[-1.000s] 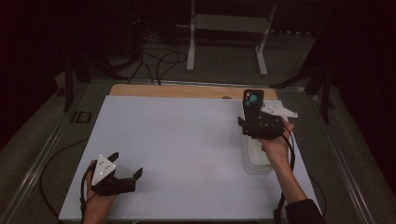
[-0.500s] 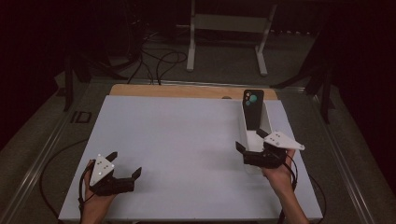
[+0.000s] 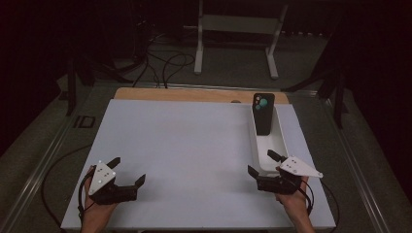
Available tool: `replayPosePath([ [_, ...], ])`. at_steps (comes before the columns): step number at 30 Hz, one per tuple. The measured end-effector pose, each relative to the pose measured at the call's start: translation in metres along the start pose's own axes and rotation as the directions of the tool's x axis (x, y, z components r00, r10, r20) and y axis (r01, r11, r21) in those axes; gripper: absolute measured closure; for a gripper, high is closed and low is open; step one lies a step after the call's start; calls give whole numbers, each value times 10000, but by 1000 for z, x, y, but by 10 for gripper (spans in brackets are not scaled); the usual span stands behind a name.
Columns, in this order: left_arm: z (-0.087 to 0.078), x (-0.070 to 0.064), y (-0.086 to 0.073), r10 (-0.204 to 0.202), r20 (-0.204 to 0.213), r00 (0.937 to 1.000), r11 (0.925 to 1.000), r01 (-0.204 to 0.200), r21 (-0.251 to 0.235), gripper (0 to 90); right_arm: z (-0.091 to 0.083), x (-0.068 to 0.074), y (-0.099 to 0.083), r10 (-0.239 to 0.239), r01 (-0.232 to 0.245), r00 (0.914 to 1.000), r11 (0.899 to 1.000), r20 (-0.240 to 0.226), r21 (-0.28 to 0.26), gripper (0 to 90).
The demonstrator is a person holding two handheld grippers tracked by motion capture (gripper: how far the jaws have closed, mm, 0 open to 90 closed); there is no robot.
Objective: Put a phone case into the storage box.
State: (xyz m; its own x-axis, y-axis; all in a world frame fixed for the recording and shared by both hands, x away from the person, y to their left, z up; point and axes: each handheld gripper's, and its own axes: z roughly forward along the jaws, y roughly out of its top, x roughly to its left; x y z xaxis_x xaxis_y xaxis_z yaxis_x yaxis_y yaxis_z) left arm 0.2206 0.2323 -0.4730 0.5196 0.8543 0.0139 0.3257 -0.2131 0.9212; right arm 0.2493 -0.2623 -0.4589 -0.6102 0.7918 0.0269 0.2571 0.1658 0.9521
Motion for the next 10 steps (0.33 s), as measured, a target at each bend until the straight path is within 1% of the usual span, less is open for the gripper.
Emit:
replayPosePath([
  [3,-1,-1,1,41,32,10000,10000,-41,3,3,-3,0,-8,123,-123,9998,9999,-129,29,83],
  [5,-1,-1,1,54,34,10000,10000,-55,19,3,-5,0,-12,97,-96,9998,9999,-159,63,84],
  [6,-1,-1,1,54,34,10000,10000,-55,19,3,-5,0,-12,97,-96,9998,9999,-159,63,84],
  [7,-1,-1,1,37,28,10000,10000,-37,12,3,-7,0,-13,-5,5,10000,10000,-68,96,83],
  [10,-2,0,1,57,0,10000,10000,-57,7,3,-8,-1,-14,146,-145,9998,9999,-107,26,83],
])
